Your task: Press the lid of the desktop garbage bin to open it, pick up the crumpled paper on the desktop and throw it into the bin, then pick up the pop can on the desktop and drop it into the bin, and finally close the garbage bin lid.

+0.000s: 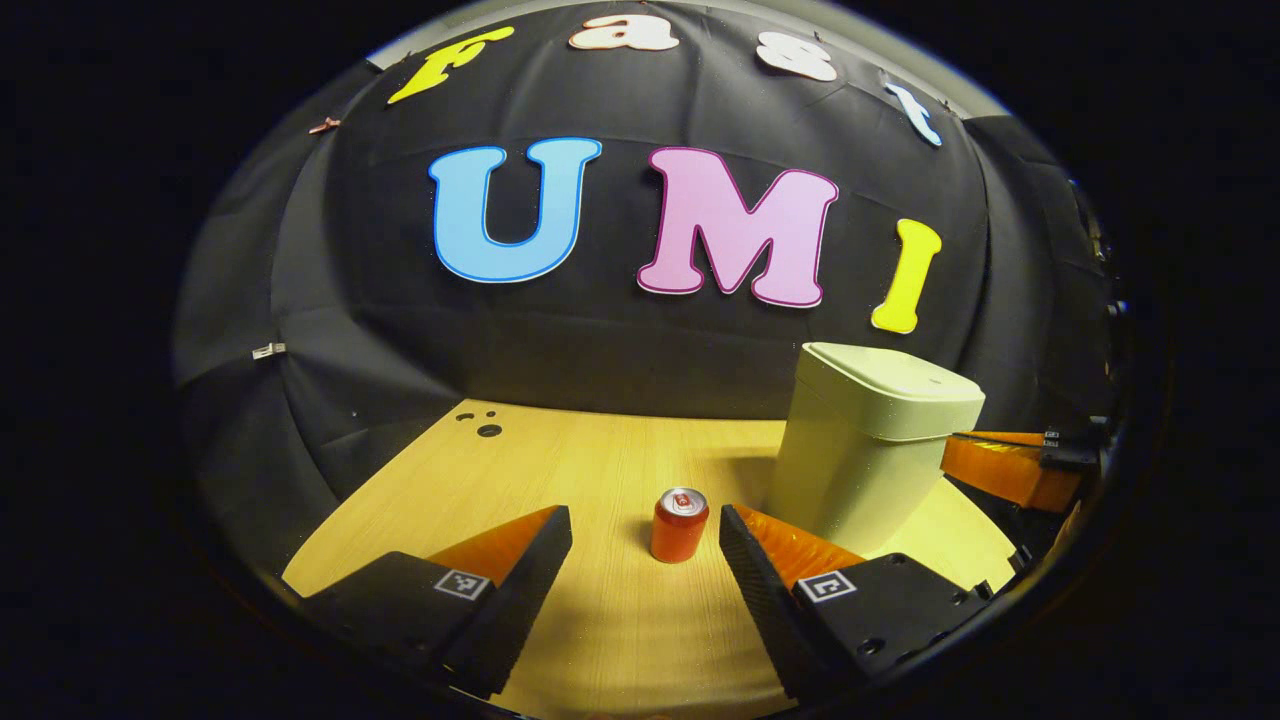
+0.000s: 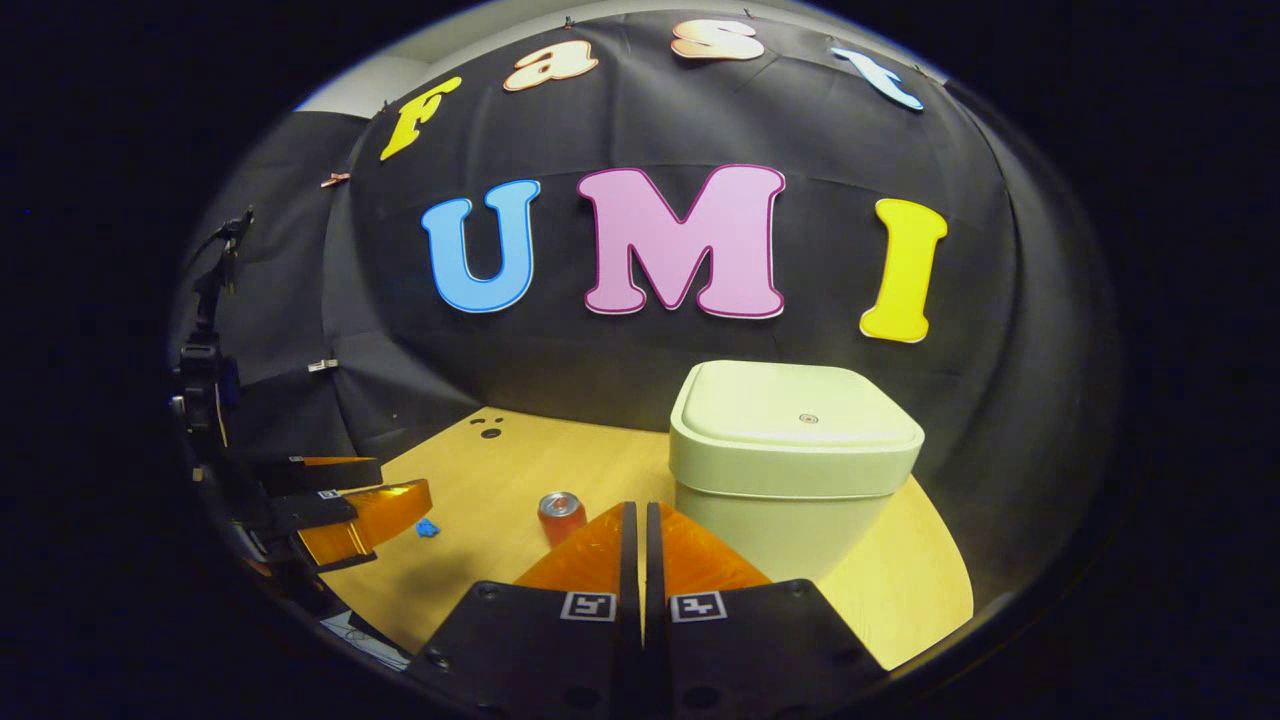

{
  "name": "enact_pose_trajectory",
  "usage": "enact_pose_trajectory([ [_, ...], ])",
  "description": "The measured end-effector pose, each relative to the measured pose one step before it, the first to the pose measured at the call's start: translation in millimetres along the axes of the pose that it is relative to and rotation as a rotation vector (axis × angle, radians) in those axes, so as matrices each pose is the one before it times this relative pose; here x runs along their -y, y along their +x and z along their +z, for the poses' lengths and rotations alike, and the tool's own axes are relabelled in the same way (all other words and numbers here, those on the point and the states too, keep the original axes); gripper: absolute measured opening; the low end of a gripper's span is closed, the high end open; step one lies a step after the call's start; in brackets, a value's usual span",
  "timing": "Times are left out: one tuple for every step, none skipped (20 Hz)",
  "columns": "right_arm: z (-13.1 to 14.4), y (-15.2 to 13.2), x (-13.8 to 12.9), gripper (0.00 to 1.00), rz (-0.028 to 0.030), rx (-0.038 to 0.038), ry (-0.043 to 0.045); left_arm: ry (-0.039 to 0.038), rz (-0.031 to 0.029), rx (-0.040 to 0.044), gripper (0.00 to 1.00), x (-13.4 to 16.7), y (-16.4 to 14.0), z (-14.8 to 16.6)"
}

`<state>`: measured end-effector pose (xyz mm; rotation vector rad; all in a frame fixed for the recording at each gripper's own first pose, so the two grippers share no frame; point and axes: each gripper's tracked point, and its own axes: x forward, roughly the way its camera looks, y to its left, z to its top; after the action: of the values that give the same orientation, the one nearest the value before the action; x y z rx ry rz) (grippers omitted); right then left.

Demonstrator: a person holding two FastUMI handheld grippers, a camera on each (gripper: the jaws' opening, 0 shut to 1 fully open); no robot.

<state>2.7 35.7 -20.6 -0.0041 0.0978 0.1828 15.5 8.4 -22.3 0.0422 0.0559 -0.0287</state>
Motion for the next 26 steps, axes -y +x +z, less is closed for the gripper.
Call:
enact_pose_trajectory([
  [0.03,-0.77,-1.10,0.05,0.01120,-0.00785,0.00968,0.00081,0.00013,-0.00278,0.96,-0.87,-0.32,-0.67],
  [0.95,1.62,-0.58,0.05,-0.00088,-0.00835,0.00250,0.00122,0.00076,-0.00295,0.96,-0.35,-0.15,-1.26],
  [3.24,0.50,0.05,0.05,0.00980,-0.00157,0.00021,0.00049,-0.00012,-0.00372,0.96,-0.37,0.08,-0.41],
  [2.41,-1.40,-1.64,0.05,-0.00189,-0.00106,-0.00058,-0.00132,-0.00030,-0.00477,0.96,-0.38,0.92,-1.19],
  [4.45,1.09,3.83,0.05,-0.01174,0.00729,-0.00463,-0.00258,-0.00150,-0.00445,0.96,-0.08,1.01,-0.44],
  [4.20,1.57,5.23,0.05,-0.01222,0.00393,-0.00192,-0.00105,-0.00085,-0.00223,0.96,-0.10,-0.08,-0.99],
  [3.90,1.81,5.62,0.05,-0.01344,0.00066,0.00317,0.00121,0.00008,-0.00243,0.96,0.09,0.78,0.26],
  [2.94,1.96,4.78,0.05,-0.01187,-0.00059,0.00434,0.00127,-0.00134,-0.00150,0.95,-0.37,1.48,-0.92],
  [3.69,3.18,5.43,0.05,-0.01020,-0.00018,0.00018,0.00222,-0.00130,-0.00054,0.96,0.23,0.82,0.28],
  [5.43,2.27,4.79,0.05,-0.00951,0.00448,0.00172,0.00264,-0.00101,-0.00106,0.96,0.55,0.95,-1.54],
  [6.59,3.20,6.62,0.05,-0.01133,0.01061,0.00488,0.00187,-0.00174,-0.00122,0.96,0.15,1.22,-0.06],
  [6.67,4.05,7.41,0.05,-0.01369,0.01018,0.00250,0.00066,-0.00211,0.00021,0.96,0.17,1.20,-0.41],
  [7.07,3.85,7.02,0.05,-0.01563,0.01177,0.00139,0.00014,-0.00153,-0.00053,0.96,0.68,1.62,1.03],
  [5.72,4.73,6.24,0.05,-0.01341,0.00880,0.00134,-0.00035,-0.00067,-0.00236,0.96,-0.17,1.58,-1.08],
  [6.28,5.96,7.90,0.05,-0.01219,0.00905,0.00128,-0.00045,-0.00031,-0.00341,0.96,0.35,1.12,-0.35],
  [4.57,4.20,5.76,0.05,-0.01066,0.00637,0.00102,-0.00051,0.00044,-0.00269,0.96,0.16,0.51,-1.40],
  [5.25,5.40,7.00,0.05,-0.01083,0.00673,0.00192,0.00057,0.00153,-0.00114,0.96,-0.43,0.71,0.07],
  [2.28,4.45,5.26,0.05,-0.00931,0.00400,-0.00049,0.00221,0.00376,0.00040,0.96,-0.95,0.81,-0.72],
  [1.32,4.84,5.57,0.05,-0.01050,-0.00009,-0.00239,0.00312,0.00459,0.00157,0.96,-1.12,-0.65,1.81],
  [-0.38,4.77,5.23,0.05,-0.01055,-0.00387,-0.00194,0.00291,0.00582,0.00190,0.96,-1.59,0.24,-0.47],
  [-1.87,3.48,5.52,0.05,-0.01413,-0.00715,-0.00022,0.00101,0.00473,-0.00016,0.96,-1.42,0.05,0.57],
  [-2.34,4.35,5.80,0.05,-0.02026,-0.00874,-0.00251,-0.00111,0.00535,-0.00091,0.96,-0.93,0.18,-1.42],
  [-3.07,4.16,4.20,0.05,-0.01365,-0.00768,-0.00650,-0.00334,0.00597,-0.00181,0.95,-1.54,0.16,-0.29],
  [-2.88,3.08,1.98,0.05,-0.00929,-0.00409,-0.00809,-0.00438,0.00598,-0.00263,0.96,-1.98,-0.40,-1.96],
  [-2.49,3.24,1.23,0.05,-0.00676,-0.00553,-0.00602,-0.00481,0.00551,-0.00254,0.96,-1.54,0.07,-0.44],
  [-2.78,2.82,1.35,0.05,-0.00549,-0.00542,-0.00543,-0.00233,0.00746,-0.00281,0.96,-1.31,-0.40,-1.15],
])
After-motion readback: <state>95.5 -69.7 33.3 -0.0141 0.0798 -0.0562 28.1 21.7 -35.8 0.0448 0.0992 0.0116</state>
